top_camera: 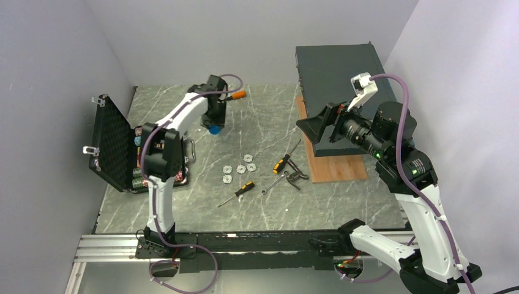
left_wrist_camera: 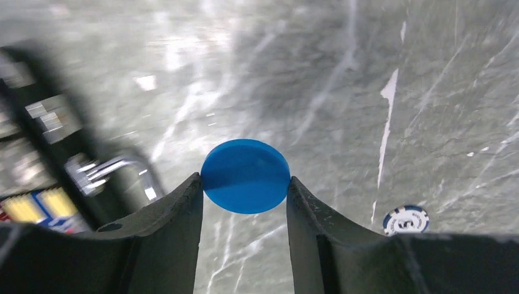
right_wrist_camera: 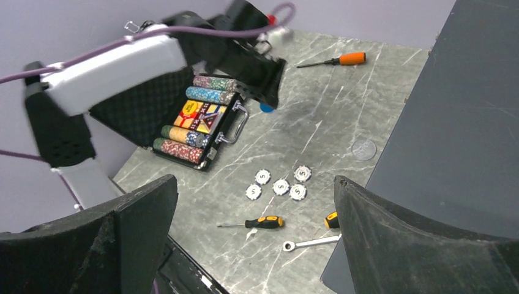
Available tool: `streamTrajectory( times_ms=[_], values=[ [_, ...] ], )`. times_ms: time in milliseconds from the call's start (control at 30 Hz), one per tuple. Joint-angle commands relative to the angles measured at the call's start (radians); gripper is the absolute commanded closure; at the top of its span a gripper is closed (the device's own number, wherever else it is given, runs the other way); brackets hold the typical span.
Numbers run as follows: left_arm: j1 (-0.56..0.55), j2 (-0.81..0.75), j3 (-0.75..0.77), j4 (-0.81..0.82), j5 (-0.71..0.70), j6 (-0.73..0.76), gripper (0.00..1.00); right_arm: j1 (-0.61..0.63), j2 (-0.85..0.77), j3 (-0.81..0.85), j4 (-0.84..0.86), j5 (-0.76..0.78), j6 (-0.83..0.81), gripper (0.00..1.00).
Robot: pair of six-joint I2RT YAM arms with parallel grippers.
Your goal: Pack up texas hold em set
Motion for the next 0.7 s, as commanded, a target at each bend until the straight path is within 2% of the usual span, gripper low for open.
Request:
streamTrajectory(
  times_ms=[0, 233, 367, 433, 667],
  values=[
    [0.109, -0.213, -0.054, -0.004, -0.09, -0.115, 1.0, 0.0, 0.001, 0.003, 0.026, -0.001, 0.015, 0.0],
    [0.263, -0.336, -0.164, -0.099, -0.324, -0.387, 1.0, 0.0, 0.054, 0.029, 0.024, -0.023, 0.02, 0.0],
    [0.341, -0.391, -0.256, -0.092, -0.323, -0.497, 1.0, 0.0, 0.076, 0.043, 0.025, -0.022, 0.019, 0.0],
    [0.378, -0.399, -0.29, -0.099, -0.366, -0.538, 1.0, 0.001, 0.085, 0.052, 0.026, -0.026, 0.022, 0.0],
    [0.476, -0.369, -0.334, -0.092, -0.409, -0.589, 1.0, 0.001, 0.117, 0.044, 0.056, -0.052, 0.042, 0.0]
  ],
)
